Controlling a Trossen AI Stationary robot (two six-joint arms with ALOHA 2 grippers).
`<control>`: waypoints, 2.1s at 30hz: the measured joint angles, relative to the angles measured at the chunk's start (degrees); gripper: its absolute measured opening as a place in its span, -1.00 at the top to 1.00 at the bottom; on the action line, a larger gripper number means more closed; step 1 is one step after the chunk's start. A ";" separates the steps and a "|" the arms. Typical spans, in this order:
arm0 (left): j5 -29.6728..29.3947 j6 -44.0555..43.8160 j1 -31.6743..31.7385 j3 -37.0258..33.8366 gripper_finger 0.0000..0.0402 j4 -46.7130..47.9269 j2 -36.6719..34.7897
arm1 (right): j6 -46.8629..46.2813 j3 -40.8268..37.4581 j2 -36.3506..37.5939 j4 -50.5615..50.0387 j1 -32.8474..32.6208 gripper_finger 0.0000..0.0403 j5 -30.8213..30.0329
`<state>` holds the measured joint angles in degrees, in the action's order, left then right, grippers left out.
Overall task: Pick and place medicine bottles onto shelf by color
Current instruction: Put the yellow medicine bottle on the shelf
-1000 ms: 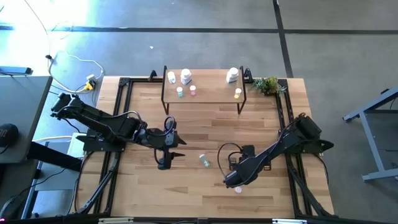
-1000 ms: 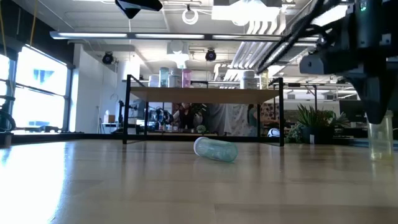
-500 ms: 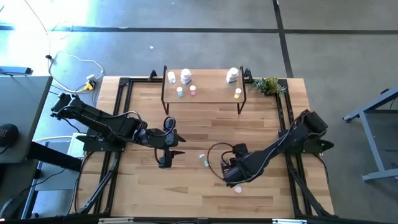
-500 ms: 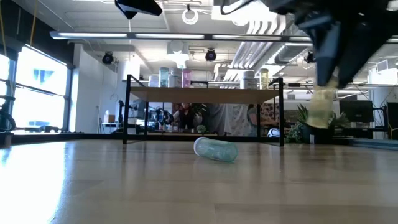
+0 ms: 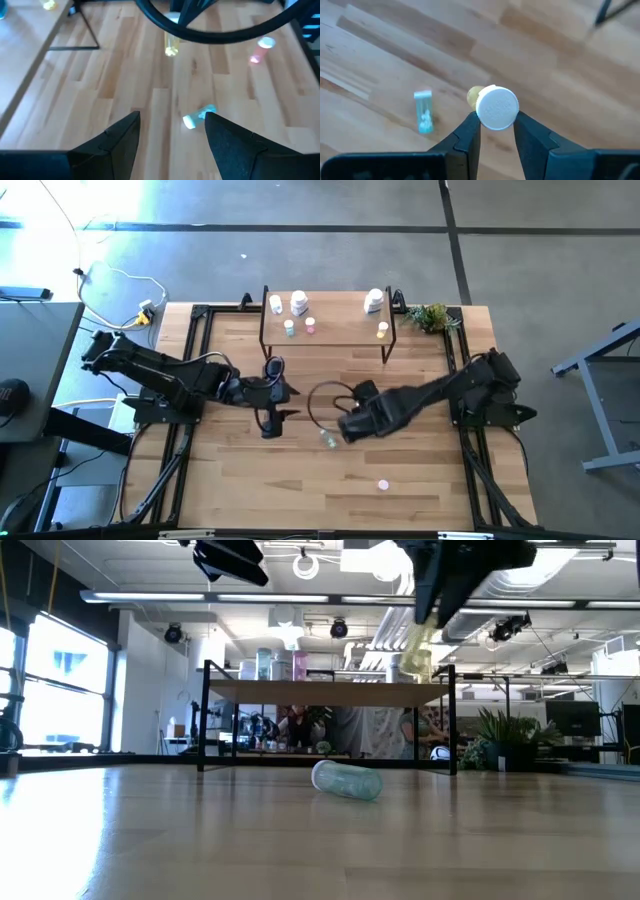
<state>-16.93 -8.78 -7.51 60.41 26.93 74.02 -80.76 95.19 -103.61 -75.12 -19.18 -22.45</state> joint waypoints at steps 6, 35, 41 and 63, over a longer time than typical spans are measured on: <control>-0.02 0.90 4.28 0.00 -0.06 0.77 0.00 | 16.17 6.81 0.00 -2.22 7.53 0.53 -1.38; 0.24 1.44 13.62 0.01 -0.06 0.47 0.00 | 76.71 21.25 -1.31 0.52 41.89 0.53 10.84; 0.24 1.44 15.13 0.01 -0.06 -0.15 0.00 | 83.02 21.25 -3.46 -0.04 44.45 0.54 12.63; -0.22 1.44 16.57 0.01 -0.06 -0.19 0.00 | 91.62 21.21 -7.67 -0.41 45.46 0.53 13.18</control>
<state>-17.14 -7.33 9.06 60.42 26.74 74.02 10.86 116.40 -111.28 -75.53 26.28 -9.27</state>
